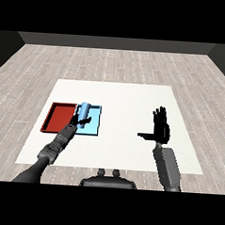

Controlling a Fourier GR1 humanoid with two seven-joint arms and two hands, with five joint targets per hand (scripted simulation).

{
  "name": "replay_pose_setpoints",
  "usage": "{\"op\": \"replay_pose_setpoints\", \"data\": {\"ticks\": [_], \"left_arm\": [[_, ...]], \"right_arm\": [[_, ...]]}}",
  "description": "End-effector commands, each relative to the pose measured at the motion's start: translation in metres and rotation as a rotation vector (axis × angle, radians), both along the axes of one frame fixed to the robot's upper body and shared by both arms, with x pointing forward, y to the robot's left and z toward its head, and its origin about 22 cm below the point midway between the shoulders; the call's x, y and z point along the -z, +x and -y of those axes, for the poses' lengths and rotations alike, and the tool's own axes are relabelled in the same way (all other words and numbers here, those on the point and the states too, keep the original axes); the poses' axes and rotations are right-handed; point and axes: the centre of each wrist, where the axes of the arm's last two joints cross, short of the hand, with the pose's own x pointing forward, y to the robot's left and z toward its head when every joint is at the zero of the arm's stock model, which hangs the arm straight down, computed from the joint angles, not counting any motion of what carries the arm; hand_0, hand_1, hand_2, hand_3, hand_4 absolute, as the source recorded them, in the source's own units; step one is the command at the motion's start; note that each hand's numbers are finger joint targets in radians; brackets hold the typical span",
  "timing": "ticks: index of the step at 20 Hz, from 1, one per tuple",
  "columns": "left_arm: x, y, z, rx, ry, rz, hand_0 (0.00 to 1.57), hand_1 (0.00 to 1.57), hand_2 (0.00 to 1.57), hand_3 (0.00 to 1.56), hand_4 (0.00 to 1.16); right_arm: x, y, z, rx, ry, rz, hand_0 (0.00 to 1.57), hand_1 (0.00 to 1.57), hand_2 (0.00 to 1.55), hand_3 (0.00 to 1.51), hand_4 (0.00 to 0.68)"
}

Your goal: Pick the blue can and put it in the blue box

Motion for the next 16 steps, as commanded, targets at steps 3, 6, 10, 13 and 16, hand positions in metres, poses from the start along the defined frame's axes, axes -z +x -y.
{"op": "replay_pose_setpoints", "data": {"ticks": [3,6,10,13,16], "left_arm": [[0.027,-0.027,-0.010,0.031,0.017,-0.145,0.32,0.32,0.38,0.47,0.77],[0.025,-0.024,-0.006,-0.022,0.109,-0.142,0.00,0.00,0.00,0.00,0.00],[0.012,-0.014,-0.014,-0.119,0.100,0.053,0.00,0.00,0.00,0.00,0.00],[0.001,-0.005,-0.015,-0.221,0.096,0.312,0.00,0.00,0.00,0.00,0.00],[-0.022,0.010,-0.007,-0.160,0.039,0.561,0.00,0.00,0.00,0.00,0.00]], "right_arm": [[0.009,-0.009,0.014,0.008,0.011,0.008,0.00,0.00,0.00,0.00,0.000],[0.014,0.002,-0.001,-0.009,0.022,0.010,0.00,0.00,0.00,0.00,0.000],[0.022,-0.005,-0.016,-0.031,0.035,0.016,0.00,0.00,0.00,0.00,0.000],[0.004,-0.001,-0.005,-0.018,0.050,0.041,0.00,0.00,0.00,0.00,0.000],[0.011,-0.007,-0.008,-0.035,0.049,0.035,0.00,0.00,0.00,0.00,0.000]]}}
